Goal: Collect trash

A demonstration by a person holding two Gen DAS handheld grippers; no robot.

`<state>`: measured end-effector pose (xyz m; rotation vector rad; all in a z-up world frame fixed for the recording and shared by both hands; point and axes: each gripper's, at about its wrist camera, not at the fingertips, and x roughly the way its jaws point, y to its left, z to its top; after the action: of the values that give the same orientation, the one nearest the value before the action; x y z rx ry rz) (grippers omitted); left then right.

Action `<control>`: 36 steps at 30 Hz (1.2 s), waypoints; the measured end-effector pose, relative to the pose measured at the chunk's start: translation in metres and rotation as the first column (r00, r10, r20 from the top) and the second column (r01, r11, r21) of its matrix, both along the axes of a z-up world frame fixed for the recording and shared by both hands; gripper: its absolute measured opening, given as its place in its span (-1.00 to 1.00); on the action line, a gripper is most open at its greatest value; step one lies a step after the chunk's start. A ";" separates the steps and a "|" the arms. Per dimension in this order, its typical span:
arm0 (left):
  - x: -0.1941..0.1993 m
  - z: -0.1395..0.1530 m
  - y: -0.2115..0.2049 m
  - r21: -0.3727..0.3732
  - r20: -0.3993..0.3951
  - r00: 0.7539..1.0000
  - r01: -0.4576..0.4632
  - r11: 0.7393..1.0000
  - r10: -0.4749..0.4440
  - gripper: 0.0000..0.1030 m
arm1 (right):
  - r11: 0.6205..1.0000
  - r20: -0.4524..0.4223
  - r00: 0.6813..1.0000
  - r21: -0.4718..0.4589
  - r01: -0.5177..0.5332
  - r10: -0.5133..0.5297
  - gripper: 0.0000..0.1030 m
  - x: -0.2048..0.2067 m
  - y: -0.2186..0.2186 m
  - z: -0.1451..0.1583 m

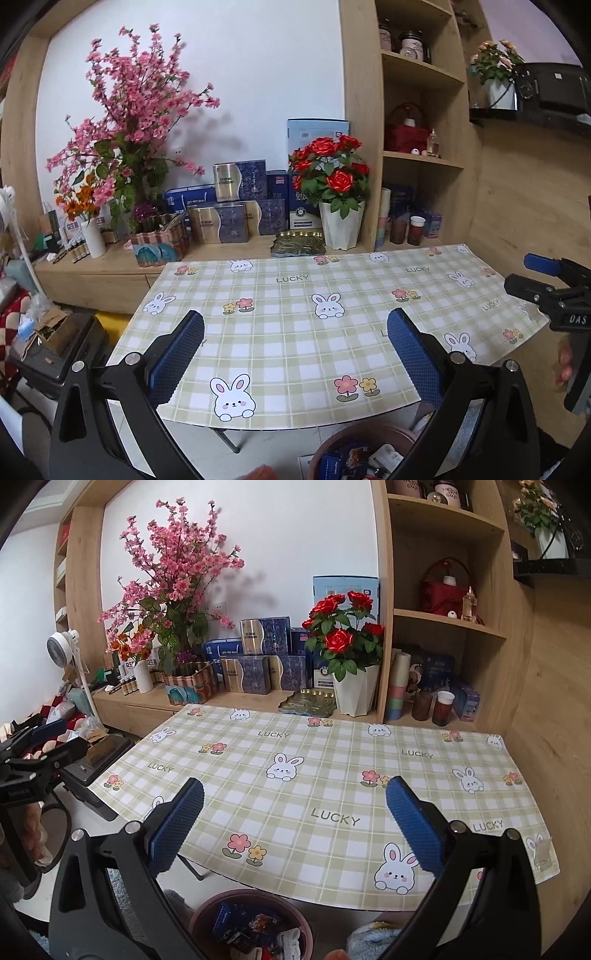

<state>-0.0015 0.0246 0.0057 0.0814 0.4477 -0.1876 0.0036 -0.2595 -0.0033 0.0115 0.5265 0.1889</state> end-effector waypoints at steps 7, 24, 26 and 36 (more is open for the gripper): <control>-0.002 -0.003 -0.003 0.006 -0.010 1.000 -0.003 1.000 0.003 0.88 | 1.000 -0.011 1.000 0.001 0.008 -0.008 0.89 -0.001 -0.001 -0.004; -0.003 -0.002 -0.002 0.028 -0.003 1.000 -0.001 1.000 0.001 0.88 | 1.000 -0.020 1.000 0.005 0.013 -0.013 0.89 0.000 -0.003 -0.006; -0.003 -0.001 -0.003 0.029 -0.003 1.000 0.002 1.000 -0.001 0.89 | 1.000 -0.019 1.000 0.003 0.013 -0.013 0.89 0.000 -0.004 -0.006; -0.004 0.000 -0.003 0.035 0.002 1.000 0.000 0.999 0.000 0.89 | 1.000 -0.020 1.000 0.003 0.013 -0.013 0.89 0.000 -0.004 -0.006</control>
<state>-0.0053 0.0212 0.0052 0.1155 0.4490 -0.1795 0.0037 -0.2639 -0.0091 0.0198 0.5460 0.1769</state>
